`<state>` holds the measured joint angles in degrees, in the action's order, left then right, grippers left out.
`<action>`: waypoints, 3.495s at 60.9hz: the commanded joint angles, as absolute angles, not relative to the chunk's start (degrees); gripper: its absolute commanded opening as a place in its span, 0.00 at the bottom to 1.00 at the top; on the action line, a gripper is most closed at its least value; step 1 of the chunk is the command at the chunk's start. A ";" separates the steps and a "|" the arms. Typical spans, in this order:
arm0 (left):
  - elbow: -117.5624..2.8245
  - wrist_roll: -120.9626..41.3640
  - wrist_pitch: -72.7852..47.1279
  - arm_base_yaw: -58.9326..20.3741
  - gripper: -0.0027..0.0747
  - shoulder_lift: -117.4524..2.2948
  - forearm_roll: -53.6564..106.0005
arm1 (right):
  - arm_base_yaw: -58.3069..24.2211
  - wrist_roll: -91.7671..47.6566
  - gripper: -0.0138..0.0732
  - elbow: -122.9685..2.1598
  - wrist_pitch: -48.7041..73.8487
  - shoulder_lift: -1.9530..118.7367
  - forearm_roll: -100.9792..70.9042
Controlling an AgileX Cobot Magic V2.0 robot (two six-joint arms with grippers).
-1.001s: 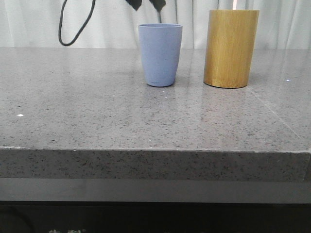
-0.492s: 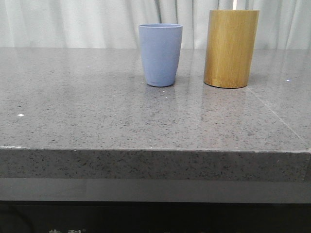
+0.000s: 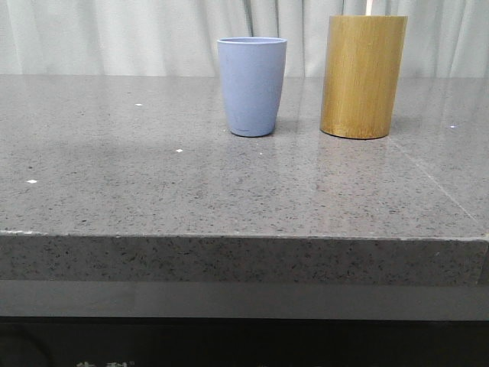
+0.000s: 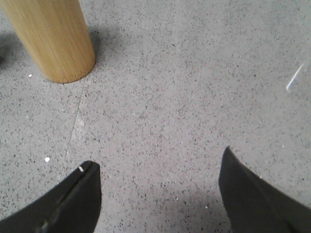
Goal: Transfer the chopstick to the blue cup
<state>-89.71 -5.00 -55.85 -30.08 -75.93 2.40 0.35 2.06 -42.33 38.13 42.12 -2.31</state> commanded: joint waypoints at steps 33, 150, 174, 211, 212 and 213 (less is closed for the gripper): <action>-59.35 -5.12 -29.67 -29.95 0.48 -54.46 5.94 | -2.65 -2.19 0.76 -51.41 28.34 52.24 -10.77; -59.35 -5.12 -28.85 -29.95 0.48 -55.90 5.94 | -7.91 -3.16 0.09 -104.97 30.96 97.39 -18.68; -59.35 -5.12 -28.85 -29.95 0.48 -55.90 5.94 | -11.02 -8.10 0.09 -104.97 25.18 85.02 -17.48; -59.35 -5.12 -28.74 -29.95 0.48 -55.90 5.94 | -26.63 -11.41 0.09 -102.33 11.51 89.72 -15.74; -59.35 -5.12 -28.74 -29.95 0.48 -55.90 5.94 | -26.63 -11.54 0.09 -102.33 11.51 90.12 -15.73; -59.35 -5.12 -28.74 -29.95 0.48 -55.90 5.94 | -26.63 -11.51 0.09 -102.33 11.68 90.72 -15.67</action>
<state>-57.88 -5.00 -33.21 -30.05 -56.49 5.23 -26.58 -10.55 -101.01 16.72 91.02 -16.56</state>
